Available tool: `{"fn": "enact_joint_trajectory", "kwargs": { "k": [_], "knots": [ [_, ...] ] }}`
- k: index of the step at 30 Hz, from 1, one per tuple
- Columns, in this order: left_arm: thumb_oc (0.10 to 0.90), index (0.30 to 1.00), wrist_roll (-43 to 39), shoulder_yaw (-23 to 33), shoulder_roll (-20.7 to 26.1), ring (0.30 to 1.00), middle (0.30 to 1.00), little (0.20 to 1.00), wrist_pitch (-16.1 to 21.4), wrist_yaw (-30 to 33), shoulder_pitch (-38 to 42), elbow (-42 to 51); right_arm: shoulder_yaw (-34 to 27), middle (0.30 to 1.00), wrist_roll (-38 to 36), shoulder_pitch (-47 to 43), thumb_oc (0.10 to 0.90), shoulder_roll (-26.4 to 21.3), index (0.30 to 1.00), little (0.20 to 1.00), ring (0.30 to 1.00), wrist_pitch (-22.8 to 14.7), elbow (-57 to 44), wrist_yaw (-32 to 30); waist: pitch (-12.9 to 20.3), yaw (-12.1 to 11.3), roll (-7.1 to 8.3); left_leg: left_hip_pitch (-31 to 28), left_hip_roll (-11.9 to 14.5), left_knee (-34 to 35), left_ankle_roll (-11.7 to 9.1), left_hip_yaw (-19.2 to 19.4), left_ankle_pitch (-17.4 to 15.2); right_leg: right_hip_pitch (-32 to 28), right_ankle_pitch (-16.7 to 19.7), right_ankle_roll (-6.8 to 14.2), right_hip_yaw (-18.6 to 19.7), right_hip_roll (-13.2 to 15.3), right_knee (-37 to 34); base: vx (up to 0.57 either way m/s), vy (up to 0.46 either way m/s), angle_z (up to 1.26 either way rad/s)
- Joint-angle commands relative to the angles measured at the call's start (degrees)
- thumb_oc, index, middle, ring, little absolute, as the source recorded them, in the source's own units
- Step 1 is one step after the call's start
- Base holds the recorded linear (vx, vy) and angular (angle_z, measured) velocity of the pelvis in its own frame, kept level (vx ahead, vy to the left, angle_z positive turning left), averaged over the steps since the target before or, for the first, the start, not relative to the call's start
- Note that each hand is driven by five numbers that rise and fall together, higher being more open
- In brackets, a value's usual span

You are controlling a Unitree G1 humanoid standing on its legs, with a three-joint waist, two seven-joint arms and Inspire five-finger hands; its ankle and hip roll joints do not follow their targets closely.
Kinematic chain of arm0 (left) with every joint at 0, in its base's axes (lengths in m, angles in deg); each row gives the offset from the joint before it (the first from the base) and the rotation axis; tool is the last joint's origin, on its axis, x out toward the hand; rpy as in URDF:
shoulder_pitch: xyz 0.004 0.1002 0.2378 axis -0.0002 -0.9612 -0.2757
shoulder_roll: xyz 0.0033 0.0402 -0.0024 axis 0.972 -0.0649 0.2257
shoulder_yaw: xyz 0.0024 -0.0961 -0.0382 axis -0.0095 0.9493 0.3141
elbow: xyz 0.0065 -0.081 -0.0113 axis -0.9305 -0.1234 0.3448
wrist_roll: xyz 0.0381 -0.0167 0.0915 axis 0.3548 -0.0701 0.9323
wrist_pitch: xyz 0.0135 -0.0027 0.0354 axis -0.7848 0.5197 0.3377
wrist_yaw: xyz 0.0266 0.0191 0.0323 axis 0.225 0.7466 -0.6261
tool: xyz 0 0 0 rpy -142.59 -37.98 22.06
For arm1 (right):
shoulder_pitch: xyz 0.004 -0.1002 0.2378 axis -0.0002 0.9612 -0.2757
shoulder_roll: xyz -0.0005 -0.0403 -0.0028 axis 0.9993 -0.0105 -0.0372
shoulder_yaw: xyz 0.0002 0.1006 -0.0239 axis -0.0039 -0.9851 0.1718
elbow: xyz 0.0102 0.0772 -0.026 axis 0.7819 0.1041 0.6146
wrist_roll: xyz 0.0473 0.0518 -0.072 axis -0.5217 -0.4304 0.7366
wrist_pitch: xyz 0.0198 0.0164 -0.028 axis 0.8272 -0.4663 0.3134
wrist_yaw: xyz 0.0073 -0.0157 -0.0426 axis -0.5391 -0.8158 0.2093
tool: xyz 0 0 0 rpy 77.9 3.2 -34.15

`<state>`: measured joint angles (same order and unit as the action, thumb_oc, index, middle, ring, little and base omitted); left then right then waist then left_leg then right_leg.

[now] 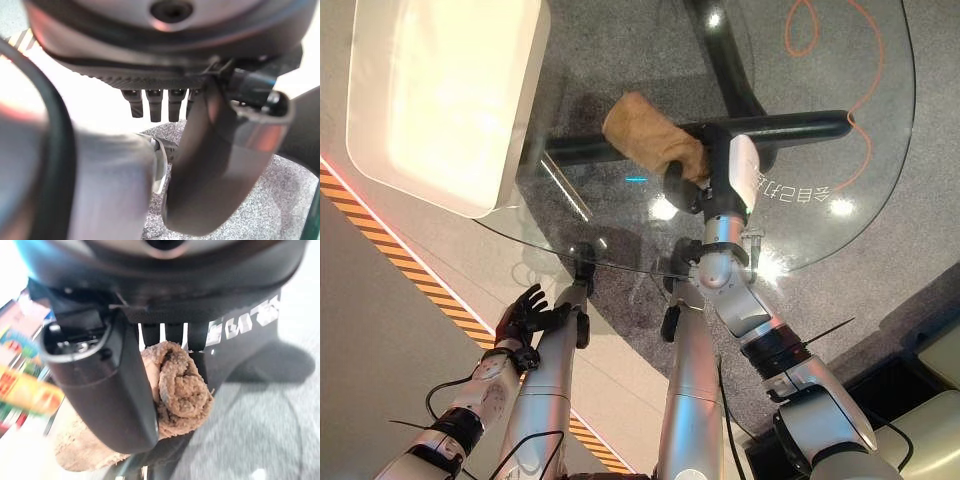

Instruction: Wipe the table with a cloth and put it in the basket.

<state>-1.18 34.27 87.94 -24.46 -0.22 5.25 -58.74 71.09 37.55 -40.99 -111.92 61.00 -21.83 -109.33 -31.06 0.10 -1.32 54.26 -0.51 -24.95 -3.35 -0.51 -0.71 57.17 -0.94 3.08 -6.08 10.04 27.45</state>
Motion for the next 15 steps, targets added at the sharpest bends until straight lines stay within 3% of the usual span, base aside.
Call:
{"fn": "enact_joint_trajectory", "kwargs": {
  "k": [1, 9, 15],
  "knots": [
    [0.8, 0.9, -0.54, -0.47, -1.45, 0.9, 0.9, 0.9, -0.04, 0.7, -8.38, -0.5, -8.21, 0.3, -0.3, -0.66, 0.1, -8.74, 0.3, 0.2, 0.3, -1.56, -3.42, -10.33, 1.27, 0.73, -1.86, 0.41, -2.73, -1.32, 3.82, 6.32, -2.28, -0.61, 5.16, 1.43, 0.06, -5.06, -6.18, 0.0, 0.0, 0.0],
    [0.8, 0.9, -1.09, -0.53, -1.34, 0.9, 0.9, 0.9, -0.1, 0.78, -8.43, -0.26, -10.87, 0.3, -4.04, 0.39, 0.1, -9.23, 0.3, 0.2, 0.3, -3.2, -1.74, -15.84, 1.27, 0.98, -1.83, 0.23, -2.87, -1.05, 3.85, 6.35, -2.34, -0.89, 5.31, 1.43, 0.16, -5.27, -6.73, 0.0, 0.0, 0.0],
    [0.8, 0.9, -1.47, -0.79, -1.5, 0.9, 0.9, 0.9, -0.01, 0.99, -8.23, -0.14, -13.39, 0.3, -6.93, 1.31, 0.1, -8.56, 0.3, 0.2, 0.3, -7.07, -0.55, -21.87, 1.27, 1.13, -1.87, 0.33, -2.89, -0.93, 3.84, 6.34, -2.4, -0.86, 5.36, 1.48, 0.34, -5.44, -6.98, 0.0, 0.0, 0.0]
  ]
}}
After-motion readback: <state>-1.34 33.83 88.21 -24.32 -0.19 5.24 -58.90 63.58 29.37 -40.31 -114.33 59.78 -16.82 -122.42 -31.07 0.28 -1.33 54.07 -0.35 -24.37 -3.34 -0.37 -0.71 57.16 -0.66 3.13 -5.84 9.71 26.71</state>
